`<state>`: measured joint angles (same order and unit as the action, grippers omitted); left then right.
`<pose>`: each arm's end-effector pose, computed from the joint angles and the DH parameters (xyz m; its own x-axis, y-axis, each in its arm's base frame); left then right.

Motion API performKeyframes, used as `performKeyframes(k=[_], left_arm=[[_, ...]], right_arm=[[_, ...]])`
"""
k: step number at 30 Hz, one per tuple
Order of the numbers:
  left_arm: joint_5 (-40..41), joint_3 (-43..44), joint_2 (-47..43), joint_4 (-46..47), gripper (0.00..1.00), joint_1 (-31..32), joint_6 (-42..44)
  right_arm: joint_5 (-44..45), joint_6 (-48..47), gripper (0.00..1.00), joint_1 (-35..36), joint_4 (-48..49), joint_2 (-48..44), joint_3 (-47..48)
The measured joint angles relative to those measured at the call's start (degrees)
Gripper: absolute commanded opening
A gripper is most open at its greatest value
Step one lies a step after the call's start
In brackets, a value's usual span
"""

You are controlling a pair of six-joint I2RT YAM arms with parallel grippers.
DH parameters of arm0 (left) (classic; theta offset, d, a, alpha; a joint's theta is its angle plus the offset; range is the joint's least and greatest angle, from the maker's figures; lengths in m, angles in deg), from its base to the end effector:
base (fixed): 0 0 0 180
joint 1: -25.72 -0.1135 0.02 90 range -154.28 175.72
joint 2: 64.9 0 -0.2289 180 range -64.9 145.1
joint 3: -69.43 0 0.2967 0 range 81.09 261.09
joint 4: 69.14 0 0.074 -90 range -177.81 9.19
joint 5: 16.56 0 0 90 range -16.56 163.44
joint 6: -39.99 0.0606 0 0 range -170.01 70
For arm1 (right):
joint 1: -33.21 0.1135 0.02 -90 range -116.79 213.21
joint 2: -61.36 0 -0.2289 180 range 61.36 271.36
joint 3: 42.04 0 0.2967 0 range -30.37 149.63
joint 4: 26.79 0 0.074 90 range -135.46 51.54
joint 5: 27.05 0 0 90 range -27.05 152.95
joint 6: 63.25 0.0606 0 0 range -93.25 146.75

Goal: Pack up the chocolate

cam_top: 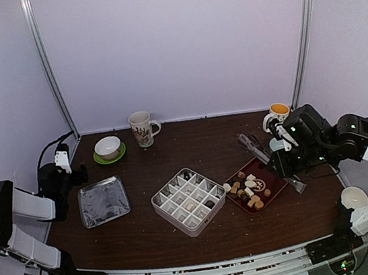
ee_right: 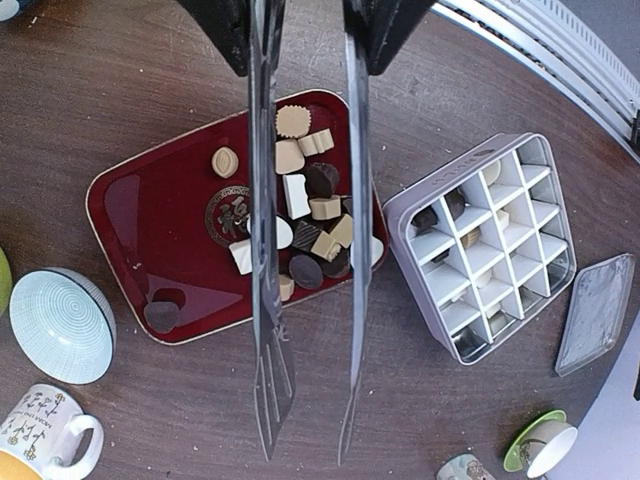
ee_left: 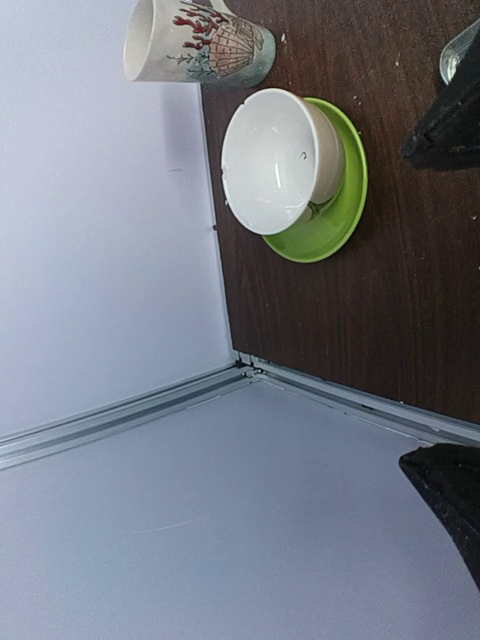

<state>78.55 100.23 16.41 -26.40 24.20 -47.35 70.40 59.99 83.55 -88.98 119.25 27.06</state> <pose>0.3070 0.0135 0.0926 -0.1403 0.0425 -0.9892 -0.1082 0.9924 0.0580 0.1808 0.2058 0.2609 -0.8046 -0.1189 -0.5818 -0.3231 0.9097 0.2609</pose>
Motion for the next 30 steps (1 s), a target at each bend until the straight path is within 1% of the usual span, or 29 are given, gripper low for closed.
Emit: performKeyframes(k=[6,17,24,30], left_arm=[[0.0,0.0,0.0,0.0,0.98,0.0,0.0],[0.0,0.0,0.0,0.0,0.98,0.0,0.0],[0.0,0.0,0.0,0.0,0.98,0.0,0.0],[0.0,0.0,0.0,0.0,0.98,0.0,0.0]], right_arm=[[-0.1,0.4,0.37,-0.1,-2.4,0.0,0.1],[-2.7,-4.4,0.36,-1.5,-4.7,2.6,-0.9],[-5.1,-5.7,0.37,-2.3,-4.8,1.4,-2.7],[-5.9,-5.5,0.40,-3.8,-4.6,-0.5,-5.6]])
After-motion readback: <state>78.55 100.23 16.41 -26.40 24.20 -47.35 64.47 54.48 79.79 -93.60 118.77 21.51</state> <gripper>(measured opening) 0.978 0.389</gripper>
